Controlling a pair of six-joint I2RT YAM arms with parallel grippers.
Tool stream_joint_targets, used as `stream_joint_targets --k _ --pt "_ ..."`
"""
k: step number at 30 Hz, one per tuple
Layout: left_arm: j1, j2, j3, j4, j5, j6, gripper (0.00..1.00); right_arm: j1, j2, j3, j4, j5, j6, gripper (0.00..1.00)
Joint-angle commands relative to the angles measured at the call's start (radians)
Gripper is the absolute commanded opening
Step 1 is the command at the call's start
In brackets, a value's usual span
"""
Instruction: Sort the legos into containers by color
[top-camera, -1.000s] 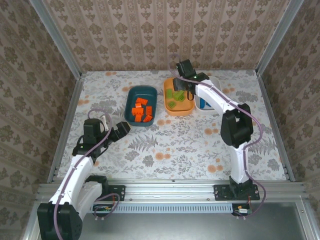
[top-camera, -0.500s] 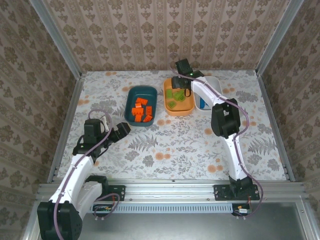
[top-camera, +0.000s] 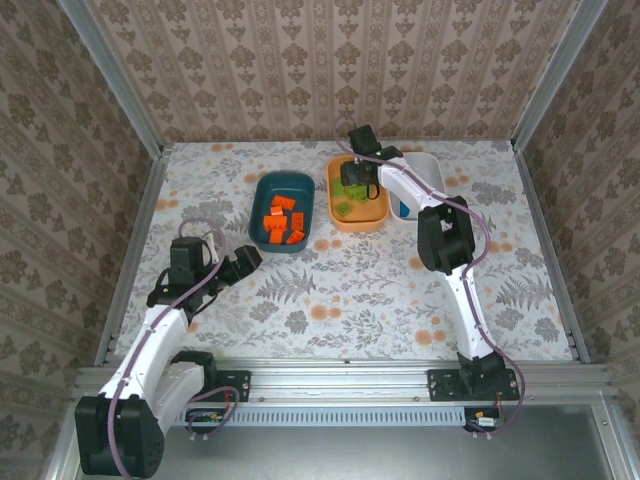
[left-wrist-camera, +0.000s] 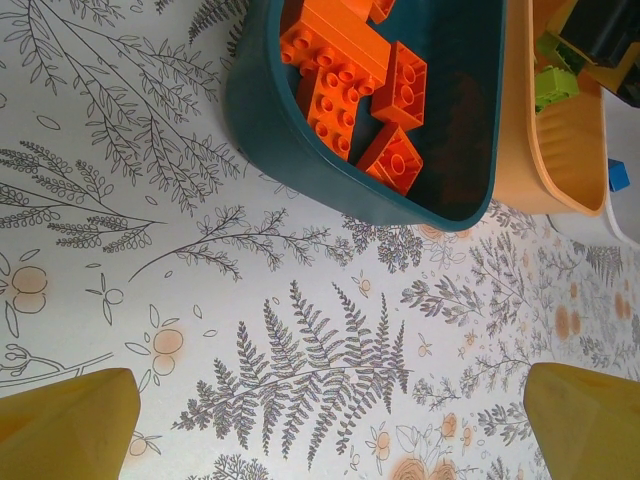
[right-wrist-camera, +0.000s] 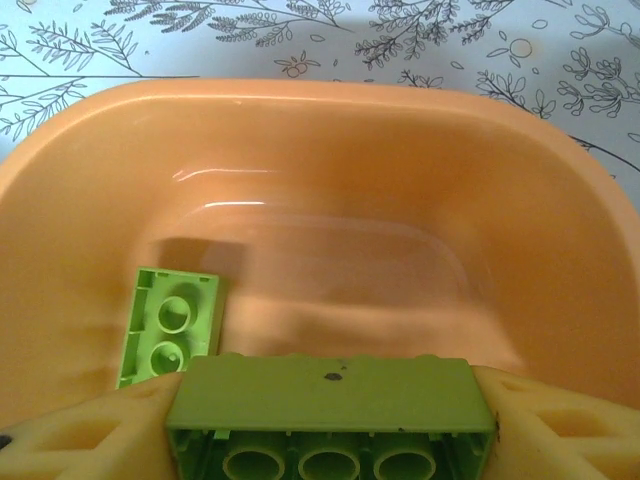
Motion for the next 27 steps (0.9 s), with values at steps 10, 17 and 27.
stream_joint_targets --k 10,17,27 --pt "0.007 -0.004 0.026 0.005 -0.001 0.012 1.00 0.001 0.006 0.035 -0.031 -0.012 0.015 0.97" --pt "0.006 -0.019 0.027 -0.001 -0.004 0.008 1.00 0.001 -0.030 0.033 -0.036 -0.021 0.017 0.99" --pt "0.007 -0.073 0.027 -0.041 -0.005 0.009 1.00 0.003 -0.079 0.029 -0.045 -0.098 0.045 0.99"
